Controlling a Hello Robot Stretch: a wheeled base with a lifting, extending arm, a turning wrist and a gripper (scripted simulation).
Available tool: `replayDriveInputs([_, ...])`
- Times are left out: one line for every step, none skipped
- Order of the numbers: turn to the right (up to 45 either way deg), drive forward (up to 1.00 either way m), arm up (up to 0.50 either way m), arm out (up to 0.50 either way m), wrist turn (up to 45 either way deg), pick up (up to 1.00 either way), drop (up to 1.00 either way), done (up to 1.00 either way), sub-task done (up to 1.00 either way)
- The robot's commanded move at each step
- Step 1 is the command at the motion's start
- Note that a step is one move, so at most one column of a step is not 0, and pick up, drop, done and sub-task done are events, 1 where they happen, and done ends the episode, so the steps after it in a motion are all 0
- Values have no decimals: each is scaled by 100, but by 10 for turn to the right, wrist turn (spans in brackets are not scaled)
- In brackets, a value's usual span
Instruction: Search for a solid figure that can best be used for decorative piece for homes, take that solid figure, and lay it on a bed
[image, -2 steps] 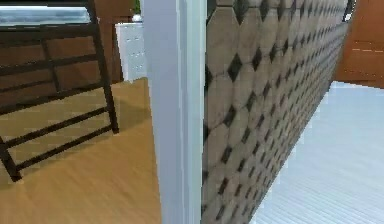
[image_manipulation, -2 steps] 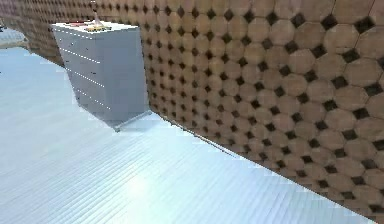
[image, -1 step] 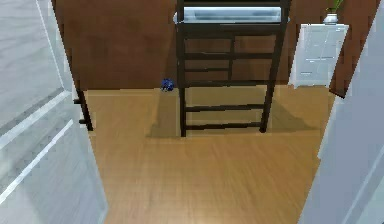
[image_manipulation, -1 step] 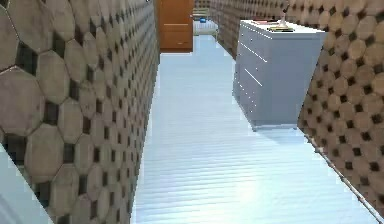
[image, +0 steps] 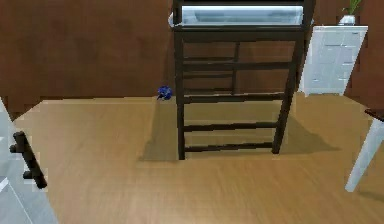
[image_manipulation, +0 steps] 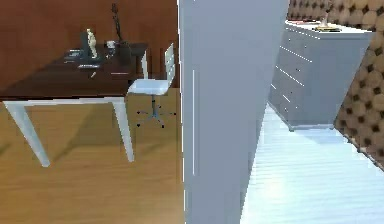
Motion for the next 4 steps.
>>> replayDriveInputs([390,0,0,0,0,0,0,0,0])
replayDriveInputs([0,100,0,0,0,0,0,0,0])
replayDriveInputs([0,90,0,0,0,0,0,0,0])
replayDriveInputs([150,0,0,0,0,0,0,0,0])
